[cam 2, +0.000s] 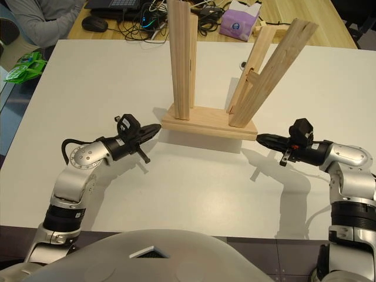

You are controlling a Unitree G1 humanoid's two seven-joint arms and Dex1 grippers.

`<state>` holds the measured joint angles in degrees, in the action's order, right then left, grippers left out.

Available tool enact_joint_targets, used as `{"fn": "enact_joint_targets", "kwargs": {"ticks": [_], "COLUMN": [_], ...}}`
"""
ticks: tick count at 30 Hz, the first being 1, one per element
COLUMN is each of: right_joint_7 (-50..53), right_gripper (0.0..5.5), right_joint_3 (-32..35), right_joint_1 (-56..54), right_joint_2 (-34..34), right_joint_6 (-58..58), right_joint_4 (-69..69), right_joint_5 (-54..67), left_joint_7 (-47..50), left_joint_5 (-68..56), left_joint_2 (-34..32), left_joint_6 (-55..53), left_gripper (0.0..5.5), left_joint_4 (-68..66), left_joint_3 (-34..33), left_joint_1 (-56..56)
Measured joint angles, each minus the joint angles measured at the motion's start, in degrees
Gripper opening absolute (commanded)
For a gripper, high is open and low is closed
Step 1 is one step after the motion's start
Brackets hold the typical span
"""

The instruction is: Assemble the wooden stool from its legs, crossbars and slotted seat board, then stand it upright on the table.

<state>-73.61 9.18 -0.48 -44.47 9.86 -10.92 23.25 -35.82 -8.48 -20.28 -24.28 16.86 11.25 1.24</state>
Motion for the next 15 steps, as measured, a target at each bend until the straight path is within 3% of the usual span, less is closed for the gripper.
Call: {"fn": "enact_joint_targets", "kwargs": {"ticks": [8,15], "right_joint_7": [0.49,1.62], "right_gripper": [0.0,0.0], "right_joint_3": [1.65,4.75], "right_joint_1": [0.01,-0.21], "right_joint_2": [0.72,0.77], "right_joint_6": [5.41,7.3], "right_joint_4": [4.6,7.6], "right_joint_5": [1.5,4.75], "left_joint_7": [1.83,4.73], "left_joint_5": [-0.56,-4.53], "left_joint_2": [0.65,2.25], "left_joint_6": [-0.37,-7.33], "left_gripper": [0.02,0.02], "left_joint_4": [0.37,7.25], "left_joint_3": [-1.65,-4.56], "left_joint_1": [1.47,3.19]}}
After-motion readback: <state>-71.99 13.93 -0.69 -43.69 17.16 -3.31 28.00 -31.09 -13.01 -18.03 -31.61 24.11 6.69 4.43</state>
